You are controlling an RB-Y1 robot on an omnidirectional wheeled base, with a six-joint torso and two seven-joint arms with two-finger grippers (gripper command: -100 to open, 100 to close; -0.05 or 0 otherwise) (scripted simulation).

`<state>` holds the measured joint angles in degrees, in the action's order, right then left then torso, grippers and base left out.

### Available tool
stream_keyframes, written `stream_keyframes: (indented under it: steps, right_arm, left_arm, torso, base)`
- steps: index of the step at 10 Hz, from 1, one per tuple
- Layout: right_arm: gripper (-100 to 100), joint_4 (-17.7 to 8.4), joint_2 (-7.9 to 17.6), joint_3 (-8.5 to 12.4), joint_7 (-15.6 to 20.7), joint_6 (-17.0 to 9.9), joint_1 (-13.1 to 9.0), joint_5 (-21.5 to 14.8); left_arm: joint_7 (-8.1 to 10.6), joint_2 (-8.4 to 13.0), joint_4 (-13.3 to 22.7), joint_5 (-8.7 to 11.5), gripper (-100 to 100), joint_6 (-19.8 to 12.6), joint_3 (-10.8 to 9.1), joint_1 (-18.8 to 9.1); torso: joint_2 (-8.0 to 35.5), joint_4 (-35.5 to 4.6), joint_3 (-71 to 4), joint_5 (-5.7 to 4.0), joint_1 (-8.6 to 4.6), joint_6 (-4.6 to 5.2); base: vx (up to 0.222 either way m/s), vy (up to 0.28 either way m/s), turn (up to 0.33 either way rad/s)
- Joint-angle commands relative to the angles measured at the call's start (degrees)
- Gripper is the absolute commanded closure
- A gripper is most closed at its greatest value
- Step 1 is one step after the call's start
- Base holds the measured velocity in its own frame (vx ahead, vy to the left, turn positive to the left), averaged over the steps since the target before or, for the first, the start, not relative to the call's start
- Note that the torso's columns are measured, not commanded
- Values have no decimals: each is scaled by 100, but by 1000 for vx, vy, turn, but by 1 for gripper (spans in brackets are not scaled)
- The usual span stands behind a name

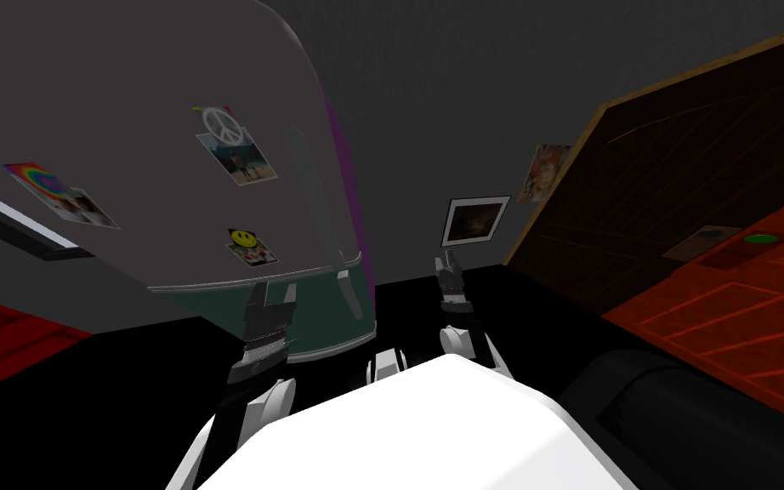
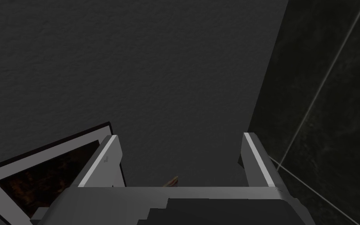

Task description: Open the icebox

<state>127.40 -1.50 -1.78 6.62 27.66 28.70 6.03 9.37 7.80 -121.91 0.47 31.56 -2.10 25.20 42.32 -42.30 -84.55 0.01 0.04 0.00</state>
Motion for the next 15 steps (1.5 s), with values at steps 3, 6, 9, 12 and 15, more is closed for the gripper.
stream_keyframes:
  steps: [3,6,9,12,15]
  right_arm:
    - [0,0,0,0,0,0,0,0]
    - [0,0,0,0,0,0,0,0]
    - [0,0,0,0,0,0,0,0]
    - [0,0,0,0,0,0,0,0]
    - [0,0,0,0,0,0,0,0]
  left_arm:
    - [-43,-27,621,38,-100,333,-19,-216]
    - [-63,7,965,62,-100,512,-34,-328]
    - [-86,24,1366,90,-100,717,-51,-460]
    - [-106,16,1716,114,-100,900,-66,-575]
    - [-127,-34,2081,140,-100,1091,-82,-694]
  torso:
    - [-6,2,-4,-3,-8,0]
    - [-3,1,-2,-1,-3,0]
    - [-2,1,-1,-1,-4,0]
    - [-8,3,-5,0,-1,0]
    - [3,-1,2,-2,-6,0]
  base:
    - [51,-63,8]
    - [52,-59,7]
    - [44,-57,6]
    - [61,-52,7]
    - [40,-56,6]
